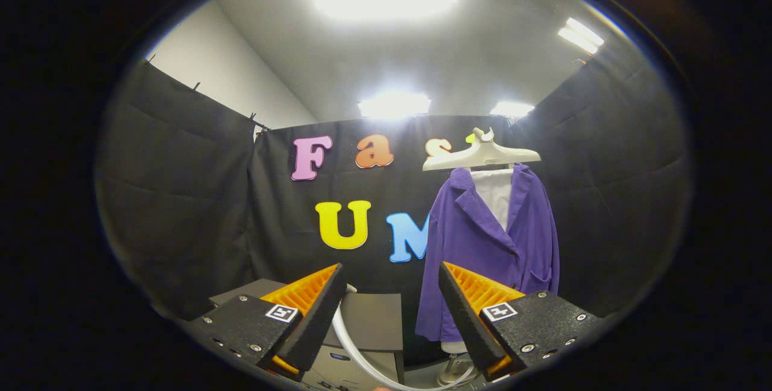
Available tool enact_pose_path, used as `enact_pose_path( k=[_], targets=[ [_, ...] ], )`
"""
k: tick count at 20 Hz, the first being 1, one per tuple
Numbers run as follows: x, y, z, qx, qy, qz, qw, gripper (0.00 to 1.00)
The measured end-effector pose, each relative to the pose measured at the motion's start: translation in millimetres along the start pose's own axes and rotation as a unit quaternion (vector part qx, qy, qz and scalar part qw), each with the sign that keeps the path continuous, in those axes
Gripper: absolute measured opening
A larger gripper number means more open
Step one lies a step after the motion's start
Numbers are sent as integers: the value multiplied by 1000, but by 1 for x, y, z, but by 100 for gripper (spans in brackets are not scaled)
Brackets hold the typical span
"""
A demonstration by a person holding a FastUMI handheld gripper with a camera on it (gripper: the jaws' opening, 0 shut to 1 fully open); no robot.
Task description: Iron the clothes twice with a garment steamer, once on the left side and once on the right side.
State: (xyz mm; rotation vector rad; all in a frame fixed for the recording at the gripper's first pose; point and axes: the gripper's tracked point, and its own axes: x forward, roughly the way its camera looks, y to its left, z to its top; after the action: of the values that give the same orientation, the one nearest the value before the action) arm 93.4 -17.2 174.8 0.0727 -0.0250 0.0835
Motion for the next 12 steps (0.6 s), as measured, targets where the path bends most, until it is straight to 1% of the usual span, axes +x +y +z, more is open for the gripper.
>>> enact_pose_path(
  k=[2, 4, 6, 8, 12],
  targets=[
    [26, 11, -2, -14, 17, -5, 1000, 94],
    [51, 30, -7, -17, 39, 0, 999, 95],
    [79, 48, -17, -9, 64, 7, 998, 95],
    [107, 61, -26, 1, 88, 4, 996, 95],
    [160, 88, -55, 36, 150, 3, 988, 95]
  ],
)
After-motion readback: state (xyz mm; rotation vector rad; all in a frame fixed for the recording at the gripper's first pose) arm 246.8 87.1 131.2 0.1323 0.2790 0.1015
